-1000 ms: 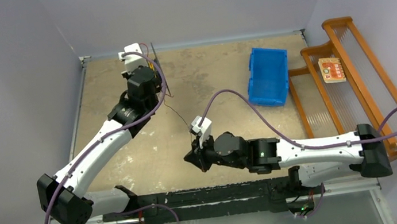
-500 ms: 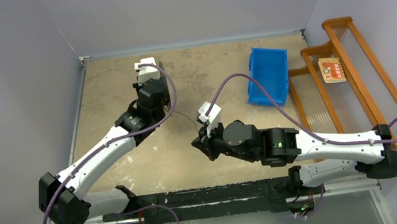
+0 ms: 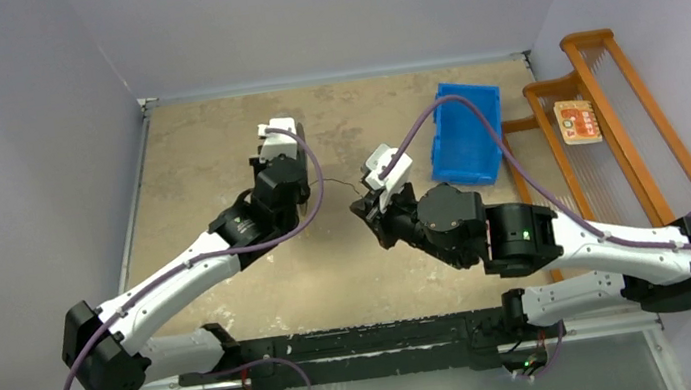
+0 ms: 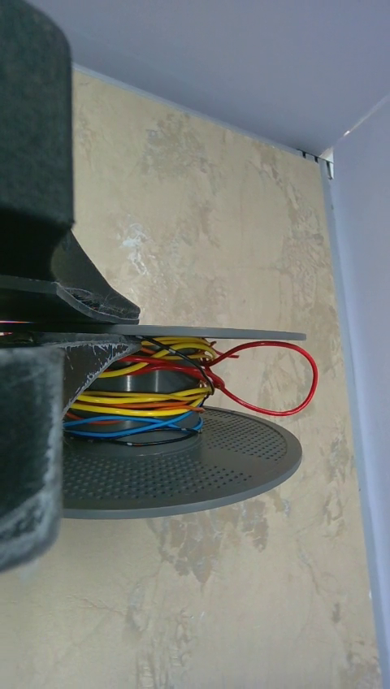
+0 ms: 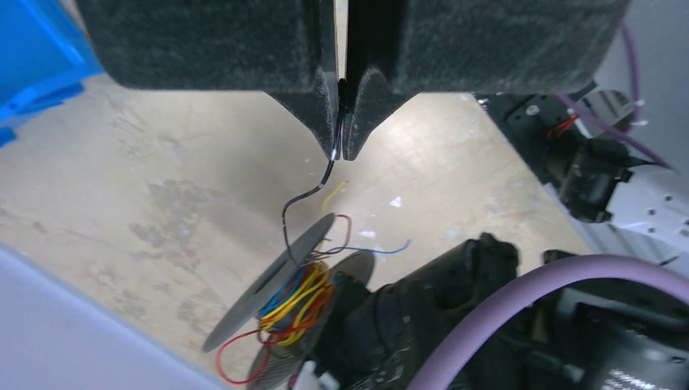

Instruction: Wrap the cables

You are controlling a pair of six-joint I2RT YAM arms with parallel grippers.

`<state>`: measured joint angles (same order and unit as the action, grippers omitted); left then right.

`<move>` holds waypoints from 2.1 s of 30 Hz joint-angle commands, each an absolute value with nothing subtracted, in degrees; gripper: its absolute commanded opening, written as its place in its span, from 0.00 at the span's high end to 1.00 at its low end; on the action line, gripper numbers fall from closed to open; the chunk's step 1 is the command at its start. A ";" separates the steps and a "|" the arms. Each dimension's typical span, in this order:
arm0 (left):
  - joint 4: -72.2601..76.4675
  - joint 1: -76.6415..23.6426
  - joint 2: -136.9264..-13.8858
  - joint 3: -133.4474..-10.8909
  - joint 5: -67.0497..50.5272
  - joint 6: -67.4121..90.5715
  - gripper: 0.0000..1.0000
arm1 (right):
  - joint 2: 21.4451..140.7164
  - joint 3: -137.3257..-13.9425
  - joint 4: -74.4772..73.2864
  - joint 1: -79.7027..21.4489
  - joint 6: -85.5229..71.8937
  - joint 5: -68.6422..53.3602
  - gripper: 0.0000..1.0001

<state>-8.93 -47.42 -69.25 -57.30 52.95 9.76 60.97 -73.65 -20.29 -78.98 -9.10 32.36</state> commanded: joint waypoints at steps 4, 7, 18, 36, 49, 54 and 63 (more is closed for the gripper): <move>-8.87 -50.29 -65.21 -56.98 52.64 8.39 1.00 | 60.29 -77.98 -18.85 -74.96 -0.68 36.66 1.00; -10.46 -51.72 -64.59 -56.67 52.32 8.32 1.00 | 60.53 -78.75 -16.91 -70.99 1.56 34.16 1.00; -17.37 -56.24 -62.19 -55.27 47.10 6.72 1.00 | 65.22 -83.06 -11.82 -61.86 9.97 30.74 1.00; -30.02 -57.30 -46.47 -54.92 19.29 6.68 1.00 | 70.82 -69.36 1.45 -35.68 4.51 6.03 1.00; -31.23 -57.30 -38.10 -59.35 17.06 7.41 1.00 | 70.26 -50.78 11.23 -29.31 -5.96 -6.53 1.00; -27.60 -57.27 -36.72 -61.69 18.15 9.79 1.00 | 70.68 -45.13 15.04 -28.89 -8.91 -11.50 1.00; -18.10 -57.29 -35.45 -62.58 20.07 15.32 1.00 | 72.42 -34.56 22.91 -28.90 -11.32 -18.42 1.00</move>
<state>-30.28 -57.08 -36.25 -58.43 19.29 11.07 71.96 -37.21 16.21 -29.17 -9.50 -13.54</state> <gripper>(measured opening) 0.029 0.005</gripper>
